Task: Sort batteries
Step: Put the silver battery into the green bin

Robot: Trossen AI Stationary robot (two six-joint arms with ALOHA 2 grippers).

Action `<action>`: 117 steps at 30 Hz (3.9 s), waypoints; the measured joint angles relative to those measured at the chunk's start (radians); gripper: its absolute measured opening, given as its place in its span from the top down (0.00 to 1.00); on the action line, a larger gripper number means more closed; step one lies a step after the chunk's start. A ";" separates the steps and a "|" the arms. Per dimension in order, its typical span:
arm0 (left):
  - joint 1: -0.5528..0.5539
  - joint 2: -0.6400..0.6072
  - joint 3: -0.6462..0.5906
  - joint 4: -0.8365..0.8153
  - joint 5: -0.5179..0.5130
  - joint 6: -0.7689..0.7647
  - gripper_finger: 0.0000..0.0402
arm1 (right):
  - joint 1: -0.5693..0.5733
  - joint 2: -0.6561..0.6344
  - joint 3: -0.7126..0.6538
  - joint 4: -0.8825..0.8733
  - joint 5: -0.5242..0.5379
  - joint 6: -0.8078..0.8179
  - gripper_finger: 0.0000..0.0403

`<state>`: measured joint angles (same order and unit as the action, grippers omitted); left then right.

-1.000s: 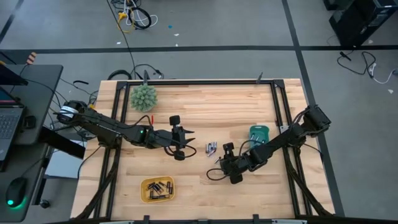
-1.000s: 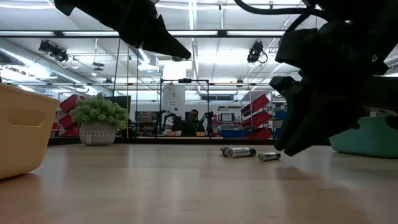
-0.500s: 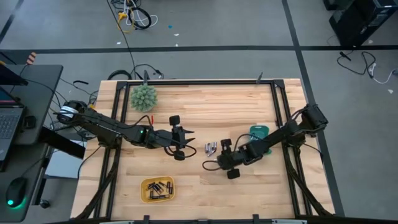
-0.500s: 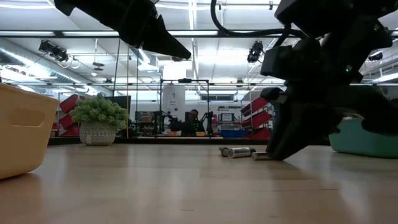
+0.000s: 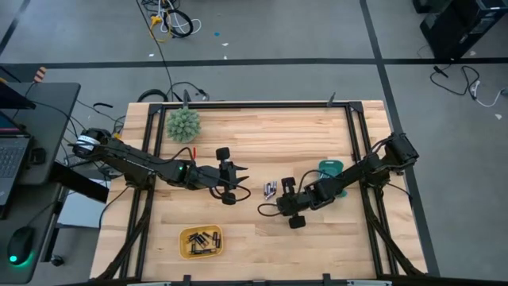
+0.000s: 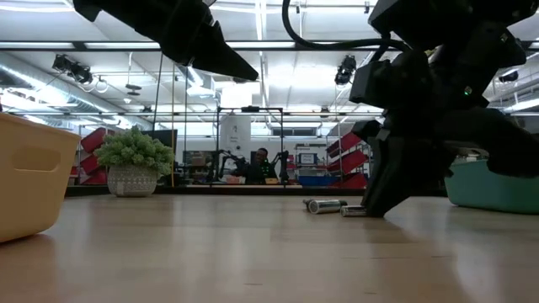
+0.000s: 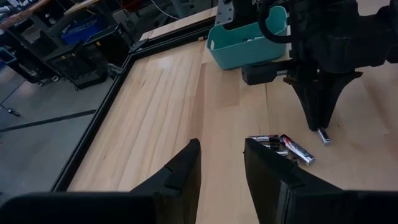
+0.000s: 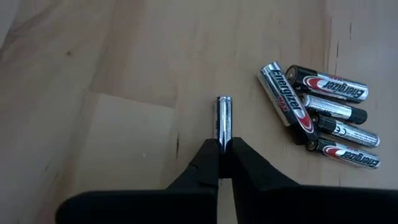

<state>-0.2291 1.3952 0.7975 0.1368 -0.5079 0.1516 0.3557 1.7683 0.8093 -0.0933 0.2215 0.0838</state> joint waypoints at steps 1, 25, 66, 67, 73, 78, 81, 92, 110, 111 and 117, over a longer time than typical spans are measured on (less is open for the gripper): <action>0.000 0.000 0.000 0.000 0.000 0.000 0.70 | 0.000 0.000 0.000 0.000 0.001 0.009 0.96; 0.000 0.000 0.000 -0.001 0.000 0.004 0.70 | 0.146 -0.538 -0.003 -0.770 0.334 1.260 0.99; 0.000 0.000 0.000 0.000 0.000 0.038 0.70 | 0.188 -0.544 -0.003 -0.767 0.425 1.132 1.00; 0.000 0.000 0.000 0.000 0.000 0.038 0.70 | 0.179 -0.544 -0.003 -0.712 0.438 1.045 1.00; 0.000 0.000 0.000 0.000 0.000 0.035 0.70 | 0.121 -0.543 -0.003 -0.383 0.445 0.559 1.00; 0.000 0.000 0.000 0.001 0.000 0.032 0.70 | 0.071 -0.542 -0.003 -0.157 0.444 0.289 0.99; 0.000 0.000 0.000 0.008 0.000 0.032 0.70 | 0.048 -0.542 -0.002 -0.095 0.434 0.192 0.99; 0.000 0.000 0.000 0.017 0.000 0.033 0.70 | -0.010 -0.372 -0.002 0.094 0.369 0.021 0.97; 0.000 0.000 0.000 0.026 0.000 0.046 0.70 | -0.021 -0.053 -0.002 0.248 0.192 -0.001 0.95; 0.000 0.000 0.000 0.027 0.000 0.047 0.70 | -0.023 -0.046 -0.002 0.249 0.179 -0.001 0.94; 0.000 0.000 0.000 0.026 0.000 0.046 0.70 | -0.045 -0.034 -0.003 0.202 0.121 -0.013 0.89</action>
<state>-0.2291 1.3949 0.7975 0.1623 -0.5079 0.1978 0.3112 1.7340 0.8066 0.1084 0.3421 0.0713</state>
